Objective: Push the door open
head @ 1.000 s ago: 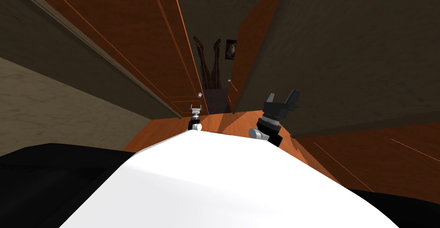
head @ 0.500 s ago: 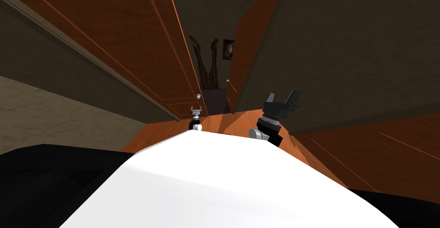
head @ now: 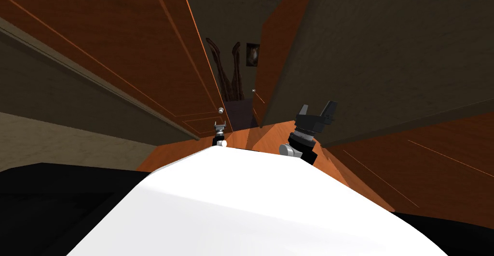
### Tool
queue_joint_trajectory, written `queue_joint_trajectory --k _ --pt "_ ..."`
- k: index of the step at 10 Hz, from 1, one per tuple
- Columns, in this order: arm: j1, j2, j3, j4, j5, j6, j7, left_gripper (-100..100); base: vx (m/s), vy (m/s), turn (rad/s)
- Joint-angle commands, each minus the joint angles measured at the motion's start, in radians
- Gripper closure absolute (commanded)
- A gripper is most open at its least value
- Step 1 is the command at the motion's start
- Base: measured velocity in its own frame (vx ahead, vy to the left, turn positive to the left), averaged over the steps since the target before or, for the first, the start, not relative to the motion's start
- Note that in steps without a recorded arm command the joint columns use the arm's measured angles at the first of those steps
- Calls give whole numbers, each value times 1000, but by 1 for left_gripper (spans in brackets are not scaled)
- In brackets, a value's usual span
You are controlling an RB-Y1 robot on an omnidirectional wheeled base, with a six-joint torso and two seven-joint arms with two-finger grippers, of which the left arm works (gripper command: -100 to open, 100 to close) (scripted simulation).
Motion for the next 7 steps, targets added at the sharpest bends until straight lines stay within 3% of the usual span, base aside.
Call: queue_joint_trajectory --k 1,7 --pt "-14 3 -6 39 22 -10 27 -100 42 86 -92" --pt "-53 17 -25 161 95 -43 116 -100 53 79 -102"
